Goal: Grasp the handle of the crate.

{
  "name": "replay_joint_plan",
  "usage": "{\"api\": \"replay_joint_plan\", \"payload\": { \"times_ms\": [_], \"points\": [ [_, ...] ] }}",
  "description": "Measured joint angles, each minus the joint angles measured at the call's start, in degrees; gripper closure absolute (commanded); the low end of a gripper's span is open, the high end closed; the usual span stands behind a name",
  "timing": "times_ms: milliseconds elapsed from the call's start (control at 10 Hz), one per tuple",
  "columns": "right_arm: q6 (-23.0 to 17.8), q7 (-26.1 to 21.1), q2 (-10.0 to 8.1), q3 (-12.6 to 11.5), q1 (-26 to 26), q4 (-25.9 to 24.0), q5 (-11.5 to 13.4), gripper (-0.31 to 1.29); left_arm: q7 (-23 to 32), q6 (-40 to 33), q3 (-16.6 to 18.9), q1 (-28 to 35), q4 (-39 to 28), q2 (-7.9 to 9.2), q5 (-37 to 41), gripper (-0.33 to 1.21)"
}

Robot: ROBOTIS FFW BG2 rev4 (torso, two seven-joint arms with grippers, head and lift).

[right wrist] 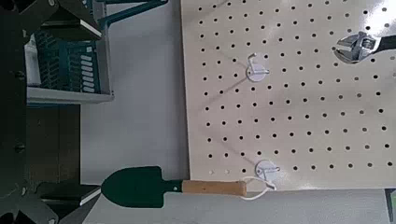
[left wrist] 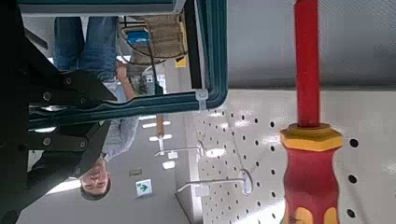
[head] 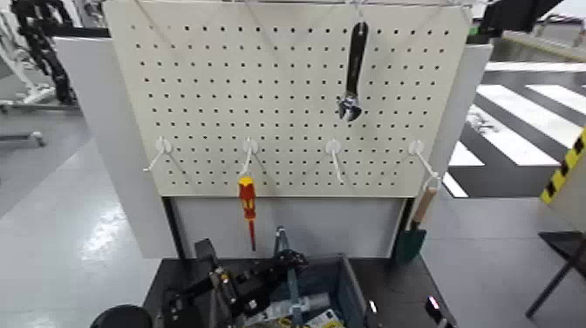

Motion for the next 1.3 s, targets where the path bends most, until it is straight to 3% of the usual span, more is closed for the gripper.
{"api": "replay_joint_plan", "payload": {
  "times_ms": [400, 1300],
  "points": [
    [0.03, 0.11, 0.00, -0.13, -0.17, 0.01, 0.02, 0.15, 0.93, 0.25, 0.27, 2.92, -5.84, -0.49, 0.20, 1.18],
    [-2.16, -0.69, 0.72, -0.21, -0.44, 1.26, 1.60, 0.15, 5.37, 4.70, -0.39, 7.13, -16.00, 1.82, 4.52, 1.18]
  ]
}}
